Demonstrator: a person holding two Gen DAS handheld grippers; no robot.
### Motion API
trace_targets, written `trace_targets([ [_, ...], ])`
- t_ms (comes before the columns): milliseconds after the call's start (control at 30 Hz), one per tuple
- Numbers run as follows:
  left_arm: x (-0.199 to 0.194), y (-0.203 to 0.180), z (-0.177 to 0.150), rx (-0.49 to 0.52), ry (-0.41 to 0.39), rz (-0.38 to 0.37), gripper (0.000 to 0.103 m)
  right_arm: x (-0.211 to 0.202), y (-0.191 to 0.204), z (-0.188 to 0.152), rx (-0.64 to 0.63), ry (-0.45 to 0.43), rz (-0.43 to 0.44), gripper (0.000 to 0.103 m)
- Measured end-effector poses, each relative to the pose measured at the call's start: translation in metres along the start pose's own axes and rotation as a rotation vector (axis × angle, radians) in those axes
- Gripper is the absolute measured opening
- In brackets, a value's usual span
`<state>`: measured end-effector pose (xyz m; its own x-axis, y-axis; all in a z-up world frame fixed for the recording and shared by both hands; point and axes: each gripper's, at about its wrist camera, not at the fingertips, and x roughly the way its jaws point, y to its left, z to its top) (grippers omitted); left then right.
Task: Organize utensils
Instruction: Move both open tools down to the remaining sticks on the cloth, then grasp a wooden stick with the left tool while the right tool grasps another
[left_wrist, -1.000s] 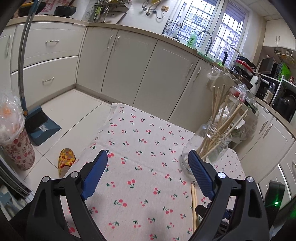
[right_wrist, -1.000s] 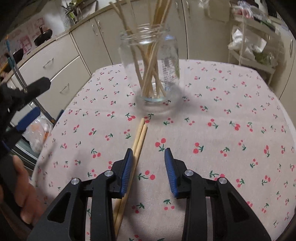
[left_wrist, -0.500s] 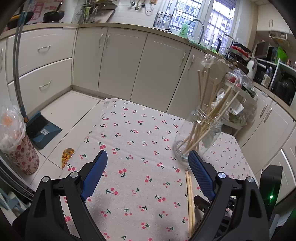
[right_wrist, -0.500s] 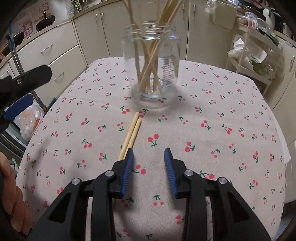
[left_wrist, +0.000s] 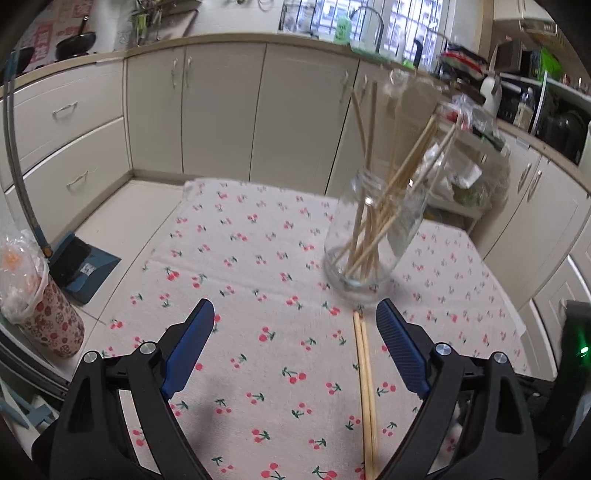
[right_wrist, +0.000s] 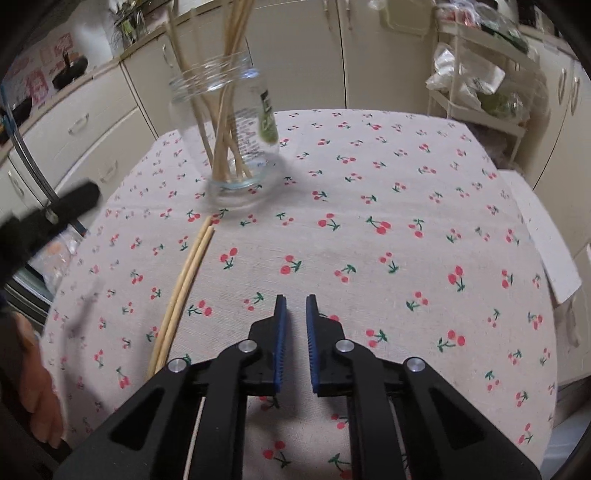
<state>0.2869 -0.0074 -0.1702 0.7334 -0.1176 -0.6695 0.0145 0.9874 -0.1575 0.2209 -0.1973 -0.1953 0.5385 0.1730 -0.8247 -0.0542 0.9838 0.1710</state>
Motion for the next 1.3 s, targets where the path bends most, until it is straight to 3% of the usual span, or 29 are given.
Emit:
trace_targets([
  [167, 0.023, -0.021, -0.004, 0.114, 0.076, 0.055, 0.085, -0.002, -0.006, 0.000, 0.037, 0.002, 0.029, 0.012],
  [533, 0.062, -0.043, -0.010, 0.229, 0.186, 0.137, 0.085, -0.005, -0.017, -0.003, 0.075, 0.003, 0.061, 0.013],
  [767, 0.068, -0.044, -0.018, 0.266, 0.215, 0.142, 0.081, -0.007, -0.015, -0.003, 0.064, 0.000, 0.067, 0.027],
  [933, 0.066, -0.035, -0.018, 0.277, 0.234, 0.138, 0.079, -0.010, -0.007, -0.002, 0.041, -0.017, 0.080, 0.027],
  [1133, 0.067, -0.020, -0.010, 0.291, 0.246, 0.099, 0.060, -0.004, 0.020, -0.002, -0.032, 0.001, 0.128, 0.027],
  [1300, 0.064, -0.008, -0.011, 0.351, 0.241, -0.011, 0.055, 0.008, 0.042, 0.004, -0.093, 0.016, 0.126, 0.027],
])
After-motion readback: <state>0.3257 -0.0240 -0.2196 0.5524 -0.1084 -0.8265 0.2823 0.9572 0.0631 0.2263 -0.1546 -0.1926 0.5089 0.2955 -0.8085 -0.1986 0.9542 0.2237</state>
